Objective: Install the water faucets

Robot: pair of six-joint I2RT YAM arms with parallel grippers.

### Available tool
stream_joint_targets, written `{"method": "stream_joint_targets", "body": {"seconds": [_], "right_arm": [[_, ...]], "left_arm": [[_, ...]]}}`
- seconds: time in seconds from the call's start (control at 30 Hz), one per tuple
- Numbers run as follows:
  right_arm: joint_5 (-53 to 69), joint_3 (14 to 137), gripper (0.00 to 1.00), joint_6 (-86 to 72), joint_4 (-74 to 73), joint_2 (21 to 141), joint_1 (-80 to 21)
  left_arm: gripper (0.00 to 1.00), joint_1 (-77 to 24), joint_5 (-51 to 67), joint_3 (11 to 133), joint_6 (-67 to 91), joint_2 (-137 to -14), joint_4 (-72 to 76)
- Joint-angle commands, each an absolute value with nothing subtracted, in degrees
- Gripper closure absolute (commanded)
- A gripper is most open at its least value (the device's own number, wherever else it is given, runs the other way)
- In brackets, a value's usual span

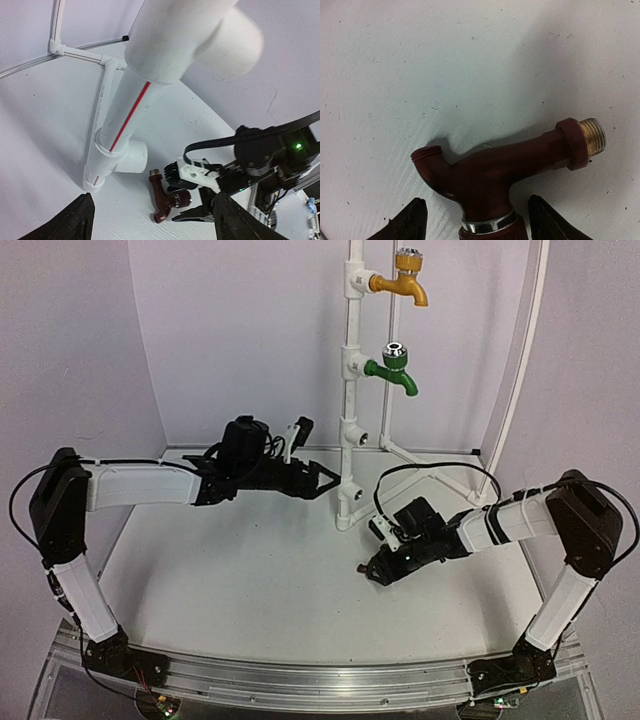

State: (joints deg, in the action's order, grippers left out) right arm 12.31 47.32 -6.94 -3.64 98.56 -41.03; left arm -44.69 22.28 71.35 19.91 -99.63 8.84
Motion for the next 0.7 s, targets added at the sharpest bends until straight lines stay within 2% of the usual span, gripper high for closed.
{"method": "stream_joint_targets", "body": {"seconds": [0.0,0.07,0.1,0.17,0.23,0.33,0.43,0.67], "right_arm": [[2.7,44.7,0.39,-3.4,-5.2,96.4,-45.2],[2.0,42.8,0.57,-2.8,-2.5,95.3,-45.7],[1.6,41.9,0.71,-2.4,-1.1,94.6,-45.9],[0.7,40.5,0.85,-1.6,2.1,93.3,-46.3],[1.0,39.1,0.93,1.5,3.8,91.1,-47.3],[10.1,35.7,1.00,11.6,7.1,84.8,-50.0],[18.5,33.5,1.00,20.7,7.3,77.4,-52.6],[23.5,39.4,1.00,25.1,0.7,71.6,-54.8]], "left_arm": [[0.16,-44.8,23.5,65.8,28.5,-93.8,7.4],[0.18,-45.0,25.2,63.7,31.6,-92.9,7.4],[0.19,-45.2,25.4,62.9,33.2,-92.8,7.5],[0.20,-45.7,25.7,61.4,34.9,-92.8,7.7],[0.21,-46.3,26.3,60.1,36.7,-93.1,8.6],[0.23,-46.9,29.8,58.1,40.5,-94.1,12.4],[0.22,-48.2,33.1,58.5,41.6,-95.9,13.4],[0.16,-52.5,35.8,62.3,43.0,-101.0,13.6]]}}
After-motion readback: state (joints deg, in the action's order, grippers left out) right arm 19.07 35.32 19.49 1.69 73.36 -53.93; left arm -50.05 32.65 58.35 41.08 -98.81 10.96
